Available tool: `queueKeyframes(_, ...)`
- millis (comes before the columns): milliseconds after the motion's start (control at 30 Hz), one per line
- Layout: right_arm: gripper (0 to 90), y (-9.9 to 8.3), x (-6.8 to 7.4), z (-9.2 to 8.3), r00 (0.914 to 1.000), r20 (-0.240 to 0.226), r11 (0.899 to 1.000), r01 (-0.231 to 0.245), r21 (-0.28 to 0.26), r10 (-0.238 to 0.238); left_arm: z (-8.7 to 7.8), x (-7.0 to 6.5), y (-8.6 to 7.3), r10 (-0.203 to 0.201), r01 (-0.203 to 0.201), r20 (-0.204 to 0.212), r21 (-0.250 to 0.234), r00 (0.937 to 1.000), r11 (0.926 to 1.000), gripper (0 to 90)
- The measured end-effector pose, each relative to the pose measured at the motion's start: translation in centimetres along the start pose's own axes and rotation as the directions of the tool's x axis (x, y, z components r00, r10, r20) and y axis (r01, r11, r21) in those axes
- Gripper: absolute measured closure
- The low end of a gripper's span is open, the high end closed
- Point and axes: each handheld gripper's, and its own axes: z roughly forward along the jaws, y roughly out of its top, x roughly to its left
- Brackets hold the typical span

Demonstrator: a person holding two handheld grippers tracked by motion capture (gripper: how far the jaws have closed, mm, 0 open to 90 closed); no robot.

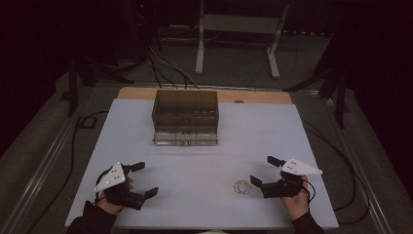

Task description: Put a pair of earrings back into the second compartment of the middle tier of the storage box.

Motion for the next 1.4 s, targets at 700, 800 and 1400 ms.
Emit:
queueKeyframes(700,7.5,-0.7,-0.4,2.0,0.9975,-0.012,0.988,-0.067,0.140,0.070,-0.1,0.1,-0.1,-0.010,0.010,0.007,-0.006,0.9999,0.9999,0.4)
queueKeyframes(800,20.2,-0.9,-0.3,2.1,0.9971,0.015,0.981,-0.076,0.177,0.074,-0.1,0.1,0.0,-0.010,0.011,0.008,-0.012,0.9999,0.9999,0.4)
queueKeyframes(1400,69.2,-2.0,0.6,3.7,0.9998,0.007,0.936,0.014,0.352,-0.018,-0.1,0.2,-0.1,-0.015,0.015,0.006,-0.013,0.9999,0.9998,0.4)
